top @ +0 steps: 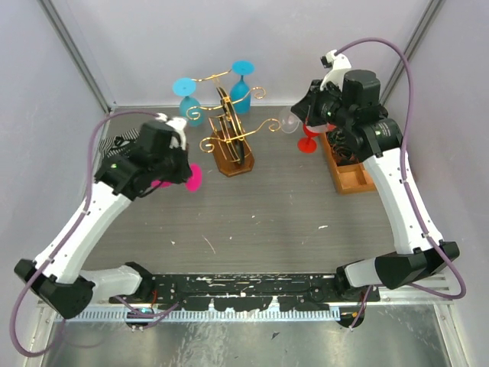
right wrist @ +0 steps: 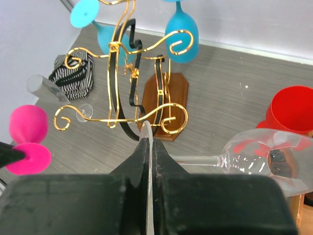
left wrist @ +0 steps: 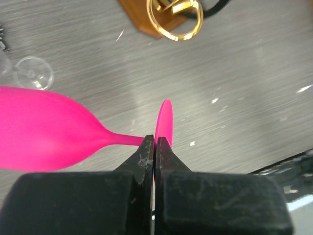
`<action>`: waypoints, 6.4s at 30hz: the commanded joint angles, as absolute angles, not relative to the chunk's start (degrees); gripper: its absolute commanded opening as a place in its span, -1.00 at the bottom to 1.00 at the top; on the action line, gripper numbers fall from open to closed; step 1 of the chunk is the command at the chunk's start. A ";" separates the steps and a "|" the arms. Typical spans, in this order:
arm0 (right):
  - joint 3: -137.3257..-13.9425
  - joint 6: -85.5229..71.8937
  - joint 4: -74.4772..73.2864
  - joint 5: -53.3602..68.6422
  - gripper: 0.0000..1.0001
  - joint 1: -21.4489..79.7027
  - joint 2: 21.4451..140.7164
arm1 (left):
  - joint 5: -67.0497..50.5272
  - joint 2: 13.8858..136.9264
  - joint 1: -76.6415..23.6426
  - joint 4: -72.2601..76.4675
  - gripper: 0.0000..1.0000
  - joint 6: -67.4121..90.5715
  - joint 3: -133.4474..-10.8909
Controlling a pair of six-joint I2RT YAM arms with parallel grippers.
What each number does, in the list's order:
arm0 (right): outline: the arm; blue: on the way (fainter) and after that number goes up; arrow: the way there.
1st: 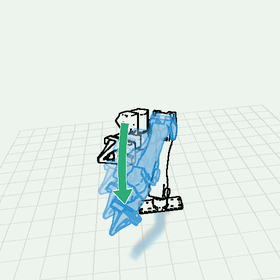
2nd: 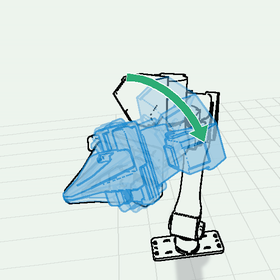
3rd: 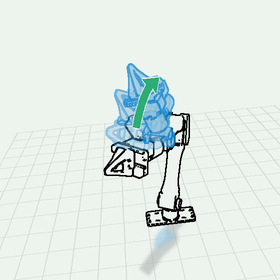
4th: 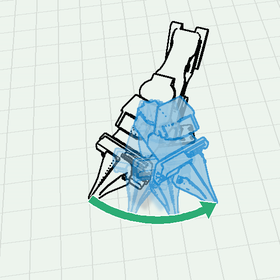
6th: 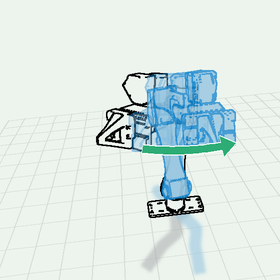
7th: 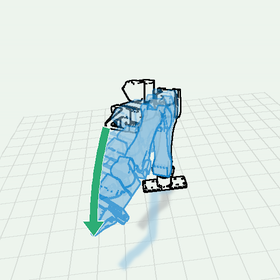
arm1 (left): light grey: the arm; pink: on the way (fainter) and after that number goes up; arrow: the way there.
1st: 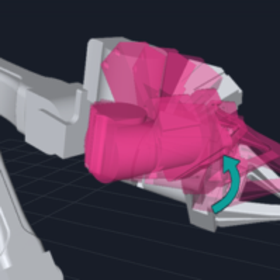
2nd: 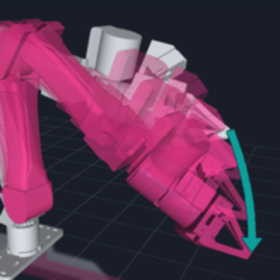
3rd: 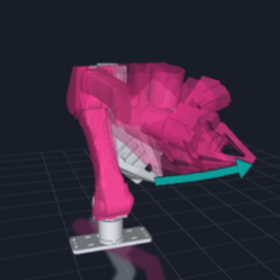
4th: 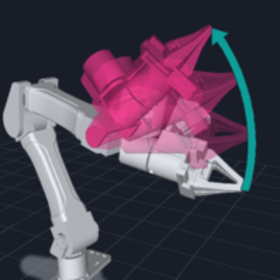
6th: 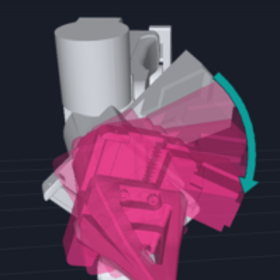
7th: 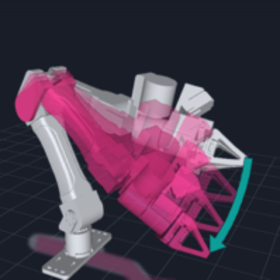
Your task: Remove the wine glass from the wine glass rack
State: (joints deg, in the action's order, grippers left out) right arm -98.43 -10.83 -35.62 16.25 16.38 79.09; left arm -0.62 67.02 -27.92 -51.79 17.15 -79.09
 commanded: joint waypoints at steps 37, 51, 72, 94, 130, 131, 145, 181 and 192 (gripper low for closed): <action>-100.04 -8.63 -33.77 11.66 -0.99 16.61 77.83 | 81.44 136.35 -78.97 -100.73 -1.00 70.36 -90.75; -100.63 -8.54 -34.80 11.30 -0.98 16.42 77.74 | 58.60 123.34 -76.01 -41.79 -1.00 25.09 -72.92; -101.27 -8.54 -34.54 11.83 -0.99 15.98 78.84 | 50.30 129.48 -73.91 -25.35 -0.51 16.35 -73.27; -103.94 -8.18 -36.57 10.64 -0.99 15.74 79.61 | 43.56 130.64 -73.91 -20.90 0.13 13.62 -74.15; -105.03 5.04 -35.45 9.73 -0.99 15.18 77.89 | 12.14 82.70 -76.27 -37.41 0.27 16.07 -84.95; -104.83 6.89 -34.91 10.96 -0.98 15.42 77.49 | 10.94 80.82 -74.63 -39.03 0.28 17.12 -87.09; -101.85 35.24 -29.25 34.67 -0.99 24.28 72.12 | -3.18 80.38 -39.39 -54.24 0.52 18.48 -116.87; -115.41 50.85 -43.50 31.55 -0.99 49.66 83.14 | -42.06 88.64 -15.05 -40.75 0.98 43.74 -119.20; -115.33 50.90 -42.90 31.38 -0.99 49.88 82.62 | -35.61 87.50 -11.45 -47.78 0.98 43.34 -117.47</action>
